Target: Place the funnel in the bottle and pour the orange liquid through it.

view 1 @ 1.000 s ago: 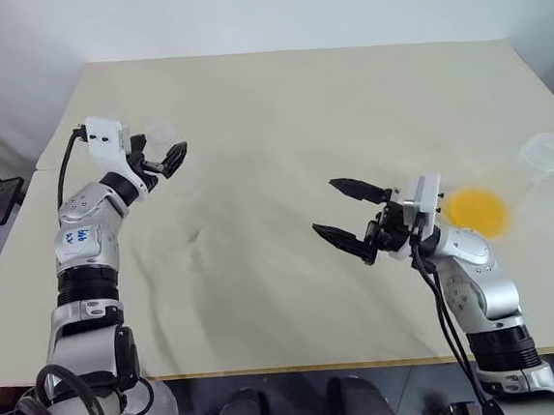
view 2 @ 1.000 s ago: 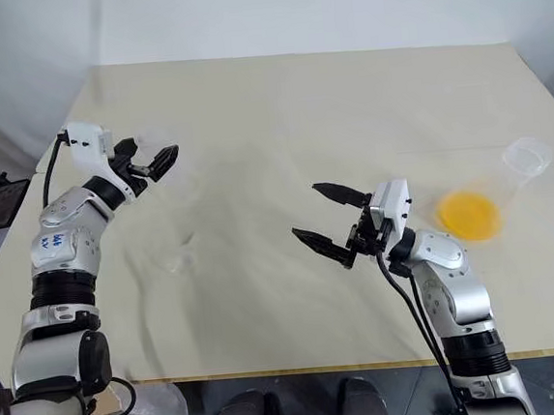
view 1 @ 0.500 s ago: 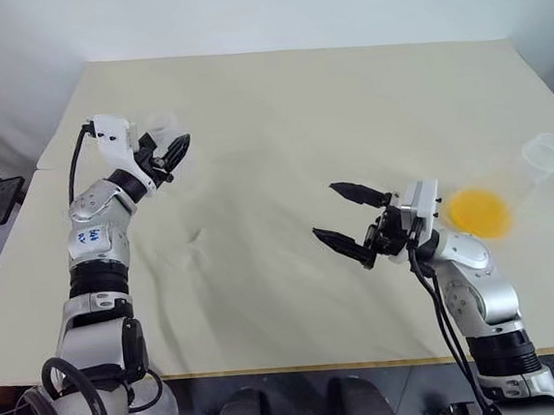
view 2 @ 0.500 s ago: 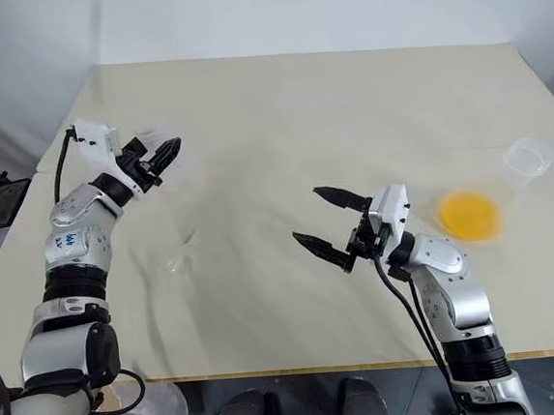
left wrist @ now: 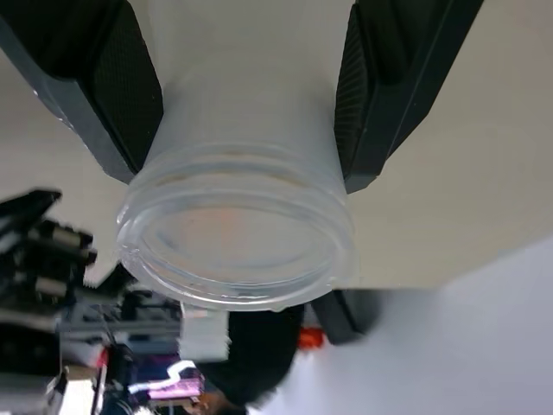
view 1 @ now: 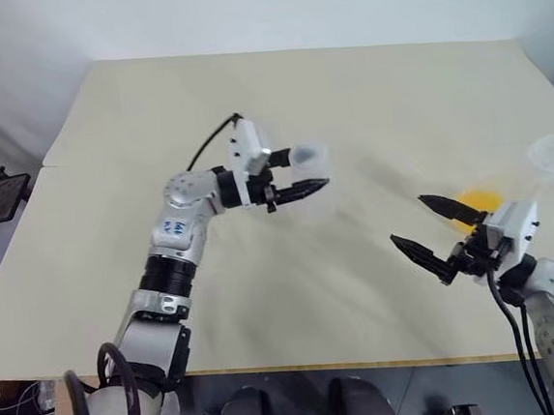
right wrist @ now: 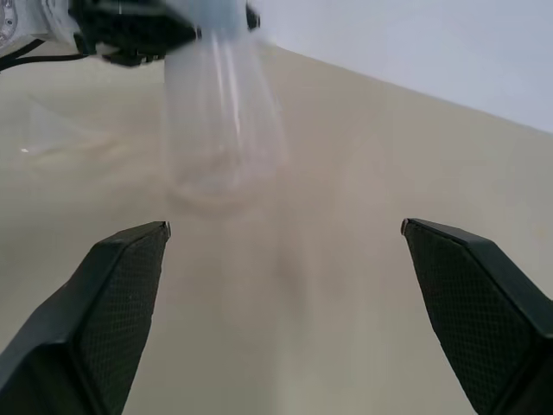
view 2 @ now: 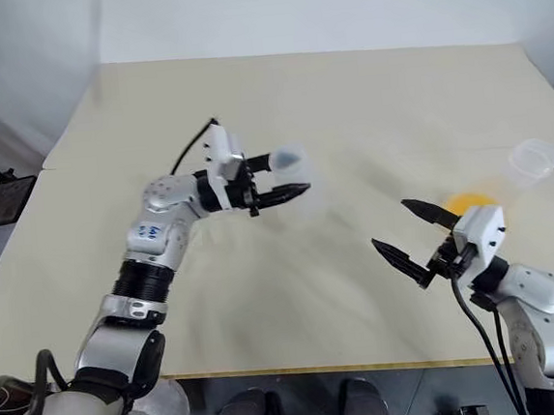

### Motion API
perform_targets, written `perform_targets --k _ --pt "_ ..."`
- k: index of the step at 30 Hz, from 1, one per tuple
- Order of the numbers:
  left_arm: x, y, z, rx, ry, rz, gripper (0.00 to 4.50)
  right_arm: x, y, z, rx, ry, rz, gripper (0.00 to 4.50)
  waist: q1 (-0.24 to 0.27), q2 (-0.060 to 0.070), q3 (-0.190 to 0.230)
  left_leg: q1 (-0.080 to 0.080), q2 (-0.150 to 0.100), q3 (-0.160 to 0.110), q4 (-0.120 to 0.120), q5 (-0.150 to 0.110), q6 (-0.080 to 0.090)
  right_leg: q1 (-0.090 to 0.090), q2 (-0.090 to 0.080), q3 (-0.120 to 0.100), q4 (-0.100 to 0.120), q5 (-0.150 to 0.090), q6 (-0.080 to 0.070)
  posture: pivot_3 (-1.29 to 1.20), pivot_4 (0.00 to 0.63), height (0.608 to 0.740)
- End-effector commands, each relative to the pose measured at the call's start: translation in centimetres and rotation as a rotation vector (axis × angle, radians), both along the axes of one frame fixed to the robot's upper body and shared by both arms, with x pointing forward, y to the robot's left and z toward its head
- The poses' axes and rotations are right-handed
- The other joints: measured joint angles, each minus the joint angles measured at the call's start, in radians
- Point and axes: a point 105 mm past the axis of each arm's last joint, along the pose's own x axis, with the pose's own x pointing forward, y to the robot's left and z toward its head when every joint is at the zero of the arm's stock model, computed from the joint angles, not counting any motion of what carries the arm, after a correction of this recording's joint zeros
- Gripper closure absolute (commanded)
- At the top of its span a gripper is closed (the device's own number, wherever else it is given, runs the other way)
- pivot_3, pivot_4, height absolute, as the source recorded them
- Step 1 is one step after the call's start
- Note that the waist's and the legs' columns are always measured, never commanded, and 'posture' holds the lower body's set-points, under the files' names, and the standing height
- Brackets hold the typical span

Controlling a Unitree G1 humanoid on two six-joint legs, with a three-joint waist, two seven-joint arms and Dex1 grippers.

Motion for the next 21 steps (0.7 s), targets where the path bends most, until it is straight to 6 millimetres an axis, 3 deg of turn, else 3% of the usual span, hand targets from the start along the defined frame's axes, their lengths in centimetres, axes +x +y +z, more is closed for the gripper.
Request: perform_targets --k 1,5,14,15,21 --pt "0.2 -0.9 -0.1 0.003 -0.041 0.004 2.05 -1.0 0.2 1.6 -0.002 -0.069 -0.012 0.00 0.000 0.000 0.000 0.000 0.000 0.001 0.000 0.000 0.000 -0.001 0.000 0.001 0.000 0.000 0.000 0.00 0.150 0.740" --pt "0.4 -2.0 -1.6 0.044 -0.042 -0.002 2.05 -1.6 0.7 1.4 0.011 -0.067 -0.024 0.00 0.007 0.000 0.000 0.000 0.000 0.002 0.000 0.000 0.000 -0.001 0.000 0.002 0.000 0.000 0.000 0.00 0.150 0.740" --pt "1.2 -2.1 -2.0 0.048 -0.047 0.038 2.05 -1.7 1.5 1.4 0.034 -0.068 -0.030 0.00 0.008 0.000 0.000 0.000 0.000 0.002 0.001 0.000 0.001 -0.001 -0.001 0.002 0.001 0.000 0.000 0.00 0.150 0.740" --pt "1.1 -2.1 -2.0 0.048 -0.041 0.030 1.52 -1.7 1.6 1.4 0.036 -0.067 -0.028 0.00 0.008 0.000 0.000 0.000 0.000 0.002 0.001 0.000 0.001 -0.001 -0.001 0.002 0.001 0.000 0.000 0.00 0.150 0.740" --pt "-0.1 -1.0 -1.0 0.016 -0.042 -0.043 0.05 -1.2 1.8 1.5 0.043 -0.072 -0.011 0.00 0.008 0.000 0.000 0.000 0.000 0.002 0.001 0.000 0.001 -0.001 -0.001 0.002 0.001 0.000 0.000 0.00 0.150 0.740"
